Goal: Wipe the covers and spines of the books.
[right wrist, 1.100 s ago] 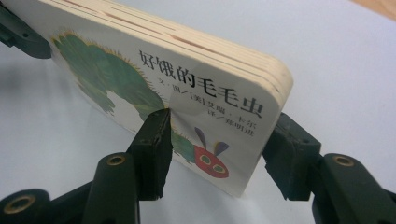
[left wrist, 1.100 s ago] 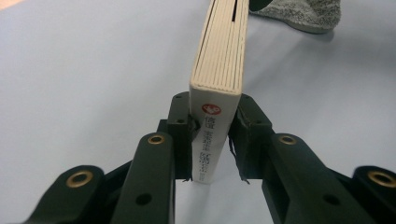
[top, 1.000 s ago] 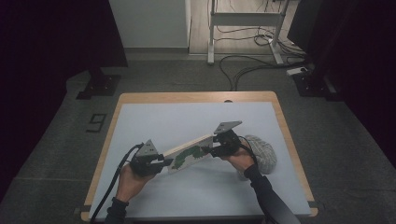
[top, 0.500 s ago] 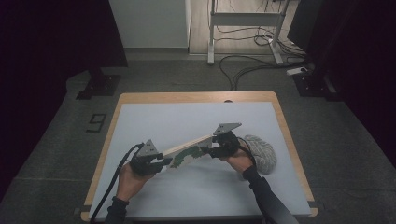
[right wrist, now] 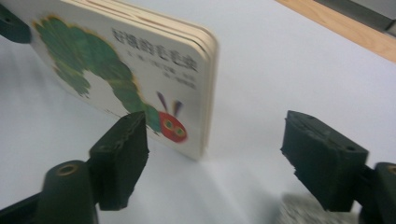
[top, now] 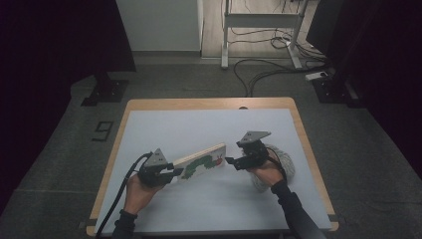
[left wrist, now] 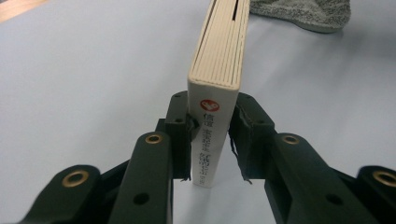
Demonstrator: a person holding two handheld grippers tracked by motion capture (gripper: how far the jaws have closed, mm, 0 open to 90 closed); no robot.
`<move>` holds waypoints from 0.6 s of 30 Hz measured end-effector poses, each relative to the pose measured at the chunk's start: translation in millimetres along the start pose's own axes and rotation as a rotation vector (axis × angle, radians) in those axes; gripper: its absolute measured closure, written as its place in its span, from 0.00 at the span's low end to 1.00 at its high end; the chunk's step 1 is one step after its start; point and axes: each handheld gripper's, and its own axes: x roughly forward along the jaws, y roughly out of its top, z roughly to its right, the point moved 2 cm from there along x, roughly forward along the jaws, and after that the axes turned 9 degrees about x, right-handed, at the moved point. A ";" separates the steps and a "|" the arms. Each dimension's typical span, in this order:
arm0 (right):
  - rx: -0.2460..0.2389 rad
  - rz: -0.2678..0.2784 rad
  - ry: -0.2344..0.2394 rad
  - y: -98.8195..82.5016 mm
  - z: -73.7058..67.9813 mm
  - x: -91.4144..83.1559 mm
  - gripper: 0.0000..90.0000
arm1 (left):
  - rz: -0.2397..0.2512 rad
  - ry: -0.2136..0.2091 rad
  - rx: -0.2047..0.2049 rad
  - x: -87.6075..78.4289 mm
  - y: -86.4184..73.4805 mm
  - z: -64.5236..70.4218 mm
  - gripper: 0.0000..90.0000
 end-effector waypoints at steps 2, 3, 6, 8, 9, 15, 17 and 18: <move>0.013 0.000 -0.017 -2.4 4.5 -5.3 0.21 | 0.001 -0.002 -0.001 0.1 -0.1 -0.2 0.77; 0.016 -0.001 -0.026 -3.7 7.0 -7.9 0.20 | 0.002 -0.003 -0.001 0.1 -0.1 -0.2 0.77; 0.033 -0.008 -0.049 -8.3 14.5 -16.2 0.19 | 0.001 -0.003 0.000 0.0 -0.1 0.0 0.77; 0.042 -0.012 -0.068 -11.5 19.8 -22.0 0.18 | 0.002 -0.003 -0.001 0.0 -0.2 -0.1 0.77; 0.046 -0.012 -0.077 -13.1 22.5 -24.9 0.17 | 0.003 -0.004 -0.002 0.1 -0.2 -0.1 0.77; 0.071 -0.023 -0.144 -24.5 40.1 -41.0 0.15 | 0.006 -0.006 -0.006 0.2 -0.3 -0.7 0.77; 0.093 -0.029 -0.169 -29.1 46.2 -45.3 0.14 | 0.006 -0.005 -0.008 0.3 -0.3 -0.9 0.77; 0.101 -0.031 -0.185 -31.5 49.1 -47.0 0.14 | 0.005 -0.007 -0.007 0.2 -0.3 -1.0 0.77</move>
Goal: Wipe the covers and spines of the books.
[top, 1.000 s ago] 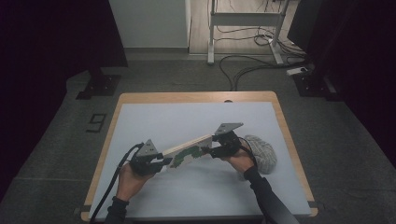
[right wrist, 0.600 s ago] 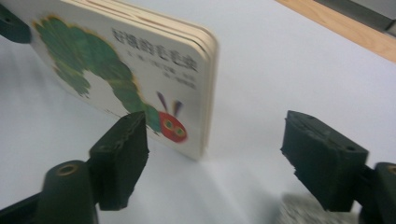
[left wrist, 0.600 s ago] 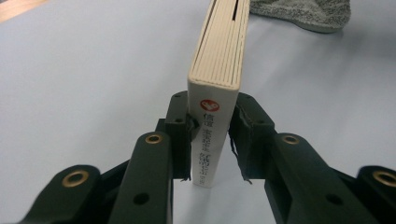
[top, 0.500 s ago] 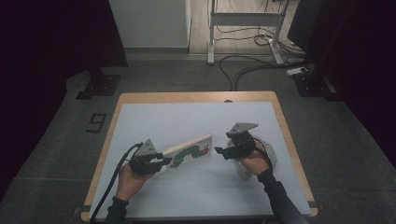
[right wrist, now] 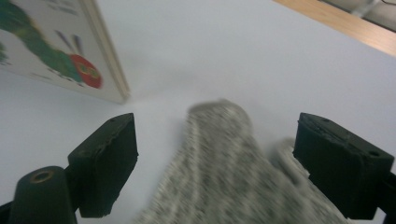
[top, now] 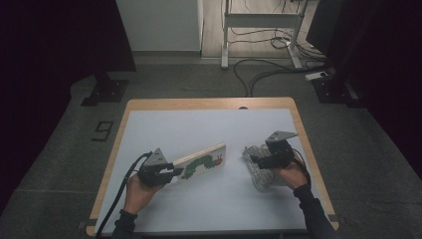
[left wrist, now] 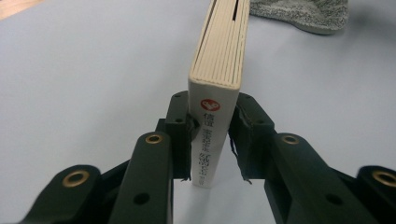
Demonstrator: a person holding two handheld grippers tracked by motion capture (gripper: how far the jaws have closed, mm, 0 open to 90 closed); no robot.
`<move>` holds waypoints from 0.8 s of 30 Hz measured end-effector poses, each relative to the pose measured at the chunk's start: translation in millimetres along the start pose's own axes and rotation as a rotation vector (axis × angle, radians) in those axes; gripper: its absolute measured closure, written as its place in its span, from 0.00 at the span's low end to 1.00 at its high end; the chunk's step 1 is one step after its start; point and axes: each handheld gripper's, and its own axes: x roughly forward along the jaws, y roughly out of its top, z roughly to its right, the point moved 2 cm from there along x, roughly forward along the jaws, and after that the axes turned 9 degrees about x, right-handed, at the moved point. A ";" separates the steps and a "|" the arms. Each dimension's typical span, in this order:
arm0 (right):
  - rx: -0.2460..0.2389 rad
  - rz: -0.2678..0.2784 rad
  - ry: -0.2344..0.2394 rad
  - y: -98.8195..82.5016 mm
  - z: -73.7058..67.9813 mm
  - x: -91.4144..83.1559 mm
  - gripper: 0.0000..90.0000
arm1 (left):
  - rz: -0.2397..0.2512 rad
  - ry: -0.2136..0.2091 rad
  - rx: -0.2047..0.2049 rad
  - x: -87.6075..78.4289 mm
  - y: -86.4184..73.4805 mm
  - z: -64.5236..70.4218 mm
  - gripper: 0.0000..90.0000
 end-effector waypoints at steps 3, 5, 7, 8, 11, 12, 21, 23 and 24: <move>0.013 -0.011 -0.039 -6.8 9.0 -2.3 0.14 | 0.001 0.000 -0.001 0.1 0.0 0.1 0.77; 0.025 -0.025 -0.049 -11.6 13.2 -2.5 0.14 | 0.000 -0.001 -0.001 0.0 0.0 -0.1 0.77; 0.030 -0.041 -0.051 -16.6 16.4 -1.0 0.14 | 0.001 -0.001 -0.002 0.0 -0.1 -0.2 0.77; 0.032 -0.051 -0.053 -19.2 17.9 0.1 0.14 | 0.001 -0.001 -0.002 0.0 -0.1 -0.2 0.77; 0.050 -0.074 -0.060 -26.9 22.0 5.7 0.14 | 0.001 -0.002 -0.003 0.0 -0.1 -0.2 0.77; 0.058 -0.081 -0.062 -29.5 23.1 8.1 0.14 | 0.001 -0.002 -0.003 0.0 -0.1 -0.2 0.77; 0.089 -0.147 -0.076 -50.3 31.3 28.7 0.22 | 0.002 -0.003 -0.003 0.1 -0.3 -0.3 0.77; 0.102 -0.143 -0.074 -52.3 30.7 30.8 0.26 | 0.002 -0.003 -0.003 0.1 -0.3 -0.3 0.77; 0.107 -0.143 -0.069 -52.7 30.3 31.0 0.30 | 0.002 -0.003 -0.003 0.1 -0.3 -0.3 0.77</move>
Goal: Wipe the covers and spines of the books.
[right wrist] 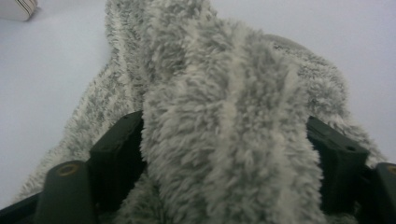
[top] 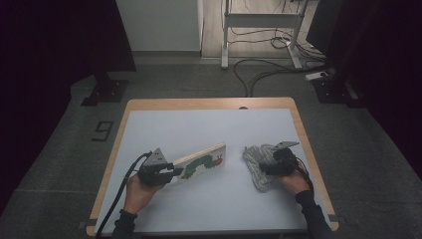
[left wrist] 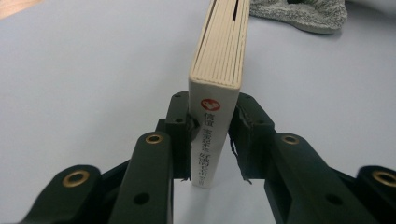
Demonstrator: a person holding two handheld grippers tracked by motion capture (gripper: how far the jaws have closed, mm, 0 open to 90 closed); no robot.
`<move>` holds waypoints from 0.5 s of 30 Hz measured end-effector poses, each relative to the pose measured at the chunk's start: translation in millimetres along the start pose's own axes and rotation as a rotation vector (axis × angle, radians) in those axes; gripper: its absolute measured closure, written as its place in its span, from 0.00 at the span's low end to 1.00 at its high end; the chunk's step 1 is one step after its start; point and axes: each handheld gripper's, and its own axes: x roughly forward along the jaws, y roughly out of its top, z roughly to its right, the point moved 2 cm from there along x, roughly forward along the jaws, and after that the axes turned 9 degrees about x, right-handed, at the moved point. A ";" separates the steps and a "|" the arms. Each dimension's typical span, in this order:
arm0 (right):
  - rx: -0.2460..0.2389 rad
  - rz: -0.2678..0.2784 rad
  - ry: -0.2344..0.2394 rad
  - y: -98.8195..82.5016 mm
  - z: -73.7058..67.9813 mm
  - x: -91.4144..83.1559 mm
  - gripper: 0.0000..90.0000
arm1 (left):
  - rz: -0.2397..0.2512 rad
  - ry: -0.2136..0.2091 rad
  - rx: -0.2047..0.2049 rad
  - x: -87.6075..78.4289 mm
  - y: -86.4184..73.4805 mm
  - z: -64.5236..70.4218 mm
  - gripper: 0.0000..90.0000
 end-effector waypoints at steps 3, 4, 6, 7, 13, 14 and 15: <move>0.015 -0.008 0.026 -0.8 -1.7 -1.7 0.47 | 0.000 -0.001 0.001 0.0 0.0 -0.1 0.78; 0.014 -0.004 0.029 -1.1 -2.4 -2.5 0.54 | 0.000 -0.001 0.000 0.0 0.0 -0.1 0.78; 0.000 -0.004 0.033 -1.5 -3.5 -4.5 0.61 | 0.001 -0.001 0.001 0.1 -0.1 -0.2 0.78; -0.001 -0.005 0.034 -1.7 -4.0 -5.4 0.63 | 0.002 -0.001 0.001 0.1 -0.1 -0.3 0.78; 0.002 0.015 0.034 0.0 -4.2 -15.1 0.67 | 0.006 -0.010 -0.007 0.2 -0.5 -1.8 0.78; 0.001 0.019 0.037 0.9 -3.8 -18.5 0.67 | 0.006 -0.011 -0.008 0.1 -0.5 -1.9 0.78; 0.000 0.030 0.036 2.0 -3.7 -21.7 0.67 | 0.006 -0.011 -0.008 0.2 -0.5 -1.9 0.78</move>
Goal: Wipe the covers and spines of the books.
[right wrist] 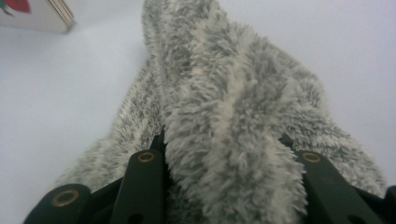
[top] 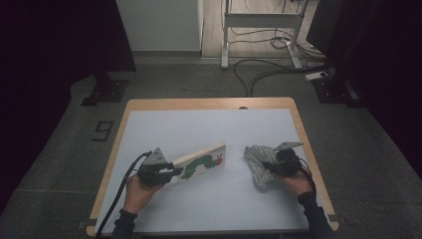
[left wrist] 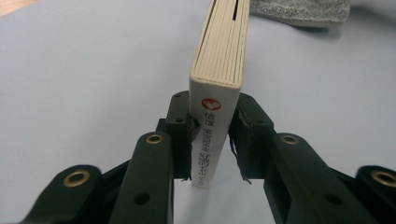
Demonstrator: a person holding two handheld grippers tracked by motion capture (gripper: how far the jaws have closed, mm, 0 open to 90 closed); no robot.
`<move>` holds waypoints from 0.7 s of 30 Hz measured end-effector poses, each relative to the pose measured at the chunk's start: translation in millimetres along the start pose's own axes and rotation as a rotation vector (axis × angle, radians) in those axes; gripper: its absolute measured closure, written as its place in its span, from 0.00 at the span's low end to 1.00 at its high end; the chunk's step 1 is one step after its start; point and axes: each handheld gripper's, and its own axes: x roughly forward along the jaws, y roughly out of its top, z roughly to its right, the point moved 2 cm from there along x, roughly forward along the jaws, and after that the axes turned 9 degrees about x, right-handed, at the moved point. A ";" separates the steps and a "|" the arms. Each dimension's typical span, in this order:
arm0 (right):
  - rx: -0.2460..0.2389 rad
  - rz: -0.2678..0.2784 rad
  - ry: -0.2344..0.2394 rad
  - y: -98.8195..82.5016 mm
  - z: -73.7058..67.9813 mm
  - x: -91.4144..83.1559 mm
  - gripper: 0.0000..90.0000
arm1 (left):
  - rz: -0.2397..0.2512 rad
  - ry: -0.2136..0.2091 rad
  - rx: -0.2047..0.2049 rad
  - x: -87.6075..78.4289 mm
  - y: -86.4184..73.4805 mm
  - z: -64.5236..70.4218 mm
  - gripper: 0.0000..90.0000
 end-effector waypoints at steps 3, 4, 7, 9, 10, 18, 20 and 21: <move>0.001 0.014 0.008 3.3 -1.0 -10.4 0.67 | 0.000 0.001 0.003 -0.1 -0.1 0.1 0.78; -0.002 0.017 0.009 4.3 -1.3 -13.8 0.67 | 0.000 0.001 0.003 -0.1 -0.1 0.1 0.78; -0.005 0.030 0.018 6.3 -2.7 -23.4 0.67 | 0.001 0.000 0.003 -0.1 -0.2 0.0 0.78; -0.012 0.038 0.019 7.3 -3.3 -29.8 0.67 | 0.001 0.001 0.003 -0.1 -0.2 0.0 0.78; -0.012 0.040 0.024 7.7 -3.8 -33.0 0.67 | 0.001 0.000 0.003 -0.1 -0.2 -0.1 0.78; -0.029 0.072 0.028 15.0 -8.2 -56.5 0.67 | 0.000 0.000 0.001 -0.1 -0.2 -0.4 0.78; -0.032 0.078 0.032 17.1 -9.3 -61.3 0.67 | 0.001 0.000 -0.001 -0.1 -0.2 -0.5 0.78; -0.037 0.080 0.032 17.8 -9.8 -63.3 0.67 | 0.000 -0.001 0.000 -0.1 -0.2 -0.6 0.78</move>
